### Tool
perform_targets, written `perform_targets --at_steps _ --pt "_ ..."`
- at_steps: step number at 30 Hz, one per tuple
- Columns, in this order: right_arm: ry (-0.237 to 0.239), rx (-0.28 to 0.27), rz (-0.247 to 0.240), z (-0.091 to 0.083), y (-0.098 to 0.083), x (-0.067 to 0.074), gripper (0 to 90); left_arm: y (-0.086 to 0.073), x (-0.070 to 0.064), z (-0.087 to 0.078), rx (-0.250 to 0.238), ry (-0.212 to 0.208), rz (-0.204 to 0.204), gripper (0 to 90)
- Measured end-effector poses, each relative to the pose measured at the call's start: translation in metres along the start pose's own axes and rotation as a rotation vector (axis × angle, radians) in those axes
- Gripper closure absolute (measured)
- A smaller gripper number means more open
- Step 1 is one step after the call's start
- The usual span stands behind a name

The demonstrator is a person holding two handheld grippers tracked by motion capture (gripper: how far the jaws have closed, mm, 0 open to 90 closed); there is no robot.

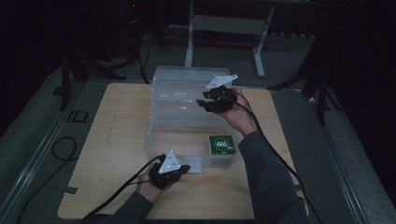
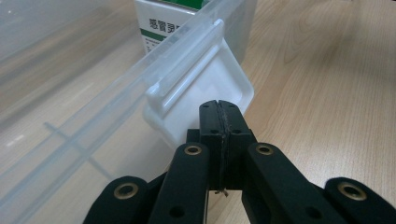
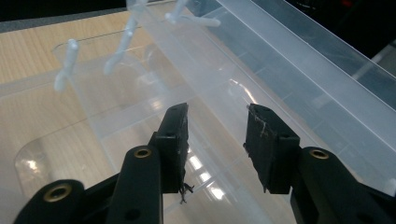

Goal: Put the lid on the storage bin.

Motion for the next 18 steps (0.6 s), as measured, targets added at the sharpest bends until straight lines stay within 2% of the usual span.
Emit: perform_targets --at_steps 3,12,14,18 --pt "0.012 0.003 0.015 0.004 0.003 -0.002 59.5 0.001 -0.001 0.003 -0.003 -0.006 -0.007 89.6" --pt "0.026 0.002 -0.002 0.018 0.016 0.002 58.4 0.004 -0.005 0.010 -0.007 -0.017 -0.002 89.5" --pt "0.001 0.001 -0.012 0.019 0.020 -0.001 55.6 0.004 -0.005 0.011 -0.003 -0.018 -0.001 89.5" --pt "-0.007 0.011 0.014 0.024 0.021 -0.010 55.2 0.004 -0.006 0.013 -0.001 -0.017 0.001 89.6"
Point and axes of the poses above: each handheld gripper's, and its own axes: z roughly forward along the jaws, y roughly out of its top, x roughly to its left, the point moved 10 cm from there along z, roughly forward along the jaws, and after that the axes turned 14 degrees about y, right-handed, at the moved point
